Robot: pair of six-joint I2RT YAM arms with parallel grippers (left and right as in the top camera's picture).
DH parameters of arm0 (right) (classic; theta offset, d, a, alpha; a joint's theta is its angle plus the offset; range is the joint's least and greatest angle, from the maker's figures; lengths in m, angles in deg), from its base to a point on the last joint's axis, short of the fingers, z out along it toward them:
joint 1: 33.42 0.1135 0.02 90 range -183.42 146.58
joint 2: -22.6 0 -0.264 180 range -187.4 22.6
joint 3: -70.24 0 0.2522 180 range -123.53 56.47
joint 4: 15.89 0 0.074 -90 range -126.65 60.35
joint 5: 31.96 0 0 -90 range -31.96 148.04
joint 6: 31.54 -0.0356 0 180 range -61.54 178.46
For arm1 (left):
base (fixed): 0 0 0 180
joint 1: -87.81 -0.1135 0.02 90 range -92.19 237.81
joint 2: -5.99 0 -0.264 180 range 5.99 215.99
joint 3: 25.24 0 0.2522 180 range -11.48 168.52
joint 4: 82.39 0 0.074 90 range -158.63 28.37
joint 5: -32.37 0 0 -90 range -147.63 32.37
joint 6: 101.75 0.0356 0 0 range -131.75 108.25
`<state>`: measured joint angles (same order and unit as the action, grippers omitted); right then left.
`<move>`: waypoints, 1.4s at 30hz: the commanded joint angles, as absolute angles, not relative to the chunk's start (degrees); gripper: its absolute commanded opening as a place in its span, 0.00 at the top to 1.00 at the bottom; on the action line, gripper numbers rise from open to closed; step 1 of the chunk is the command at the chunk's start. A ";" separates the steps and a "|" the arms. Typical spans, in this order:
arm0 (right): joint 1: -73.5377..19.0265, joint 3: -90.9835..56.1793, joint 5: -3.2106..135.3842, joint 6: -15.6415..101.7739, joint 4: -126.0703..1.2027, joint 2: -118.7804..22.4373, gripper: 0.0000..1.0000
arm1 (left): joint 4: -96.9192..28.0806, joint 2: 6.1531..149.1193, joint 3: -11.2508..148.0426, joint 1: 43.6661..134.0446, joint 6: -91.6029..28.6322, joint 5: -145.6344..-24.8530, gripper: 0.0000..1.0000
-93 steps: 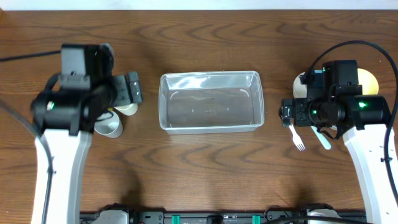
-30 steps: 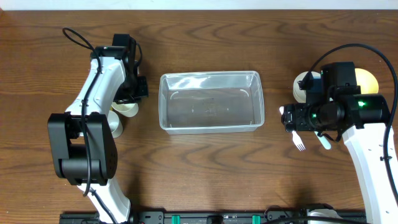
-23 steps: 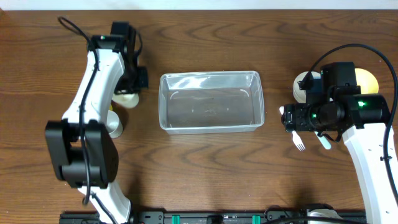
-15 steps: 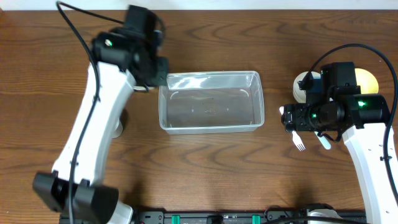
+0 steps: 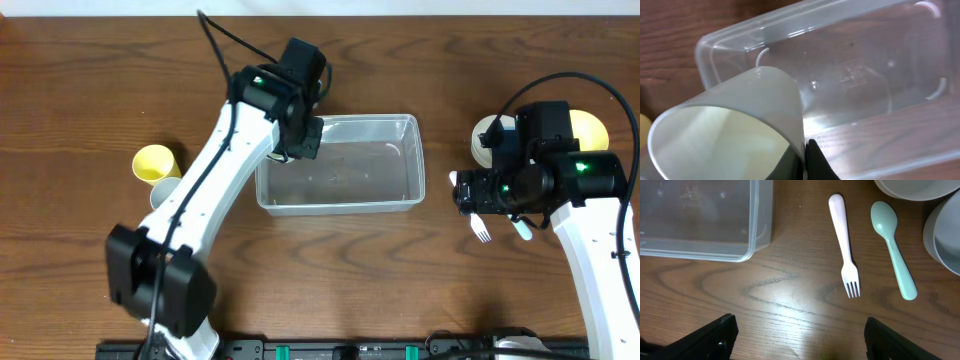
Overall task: Pack container
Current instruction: 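Carry the white cup into the container's back-left corner and release, then return left gripper and grasp the pale blue cup rim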
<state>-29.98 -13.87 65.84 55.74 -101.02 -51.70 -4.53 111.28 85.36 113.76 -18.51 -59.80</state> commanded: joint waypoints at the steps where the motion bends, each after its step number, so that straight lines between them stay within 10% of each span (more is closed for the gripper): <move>1: -30.41 -14.70 66.19 55.94 -101.22 -51.66 0.18 | -5.38 114.54 85.03 112.89 -16.39 -59.08 0.94; 15: -30.41 -14.70 66.16 55.94 -101.72 -51.66 0.18 | -8.73 123.13 85.03 111.60 -15.82 -57.57 0.93; 22: -30.41 -14.70 66.14 55.94 -102.05 -51.66 0.18 | -7.72 122.87 85.75 111.62 -15.82 -57.57 0.47; 33: -30.41 -14.70 63.85 55.98 -102.49 -51.66 0.10 | 5.24 104.40 91.08 109.32 -16.28 -50.36 0.43; 42: -30.41 -14.70 63.87 56.86 -102.33 -51.66 0.08 | 7.14 93.25 85.73 89.63 -19.30 -58.80 0.42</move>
